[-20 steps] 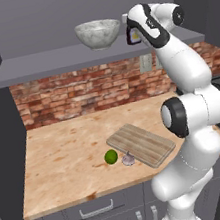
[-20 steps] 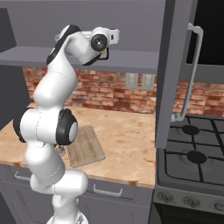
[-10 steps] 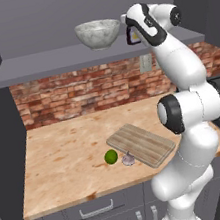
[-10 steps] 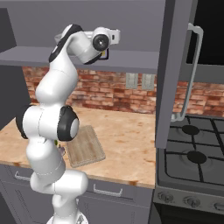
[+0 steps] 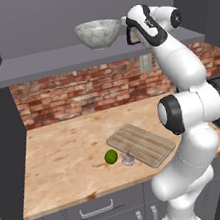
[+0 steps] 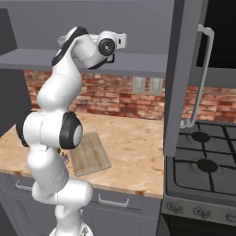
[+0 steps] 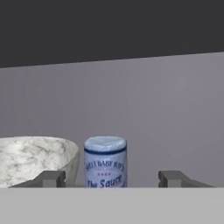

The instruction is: Open the cabinet. Place the bowl and condiment on the counter. Then place the lime and garlic on the cutting board.

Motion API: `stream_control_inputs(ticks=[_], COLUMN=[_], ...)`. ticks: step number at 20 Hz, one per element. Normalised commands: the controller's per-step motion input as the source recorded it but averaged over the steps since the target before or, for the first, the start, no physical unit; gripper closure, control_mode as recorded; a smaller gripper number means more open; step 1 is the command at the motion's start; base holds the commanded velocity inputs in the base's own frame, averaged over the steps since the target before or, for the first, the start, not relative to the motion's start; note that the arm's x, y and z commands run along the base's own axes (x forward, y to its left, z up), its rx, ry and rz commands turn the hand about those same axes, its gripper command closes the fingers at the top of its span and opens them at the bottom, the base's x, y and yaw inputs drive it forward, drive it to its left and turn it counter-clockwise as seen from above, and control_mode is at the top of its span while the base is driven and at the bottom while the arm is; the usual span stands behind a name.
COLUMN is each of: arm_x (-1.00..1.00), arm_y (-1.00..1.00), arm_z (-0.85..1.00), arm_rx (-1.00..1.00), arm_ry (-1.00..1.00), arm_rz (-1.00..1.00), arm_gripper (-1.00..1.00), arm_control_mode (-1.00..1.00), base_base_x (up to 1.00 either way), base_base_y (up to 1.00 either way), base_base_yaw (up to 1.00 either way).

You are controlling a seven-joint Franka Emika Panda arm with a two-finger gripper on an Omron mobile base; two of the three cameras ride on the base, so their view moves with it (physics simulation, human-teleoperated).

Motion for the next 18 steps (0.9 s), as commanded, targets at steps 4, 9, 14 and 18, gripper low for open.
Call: stream_control_inputs(ticks=[4,9,14,18], arm_x=[0.03,0.03,0.03,0.00], arm_y=[0.00,0.00,0.06,0.00], arm_z=[-0.04,-0.02,-0.01,0.00], arm_rx=[0.00,0.00,0.00,0.00], arm_ry=[0.00,0.00,0.02,0.01], arm_rz=[0.00,0.00,0.00,0.00], arm_gripper=[1.00,1.00,1.00,1.00], arm_control_mode=[-1.00,-1.00,-1.00,-1.00], base_base_x=[0.00,0.00,0.00,0.00], base_base_y=[0.00,0.00,0.00,0.00], base_base_yaw=[0.00,0.00,0.00,0.00])
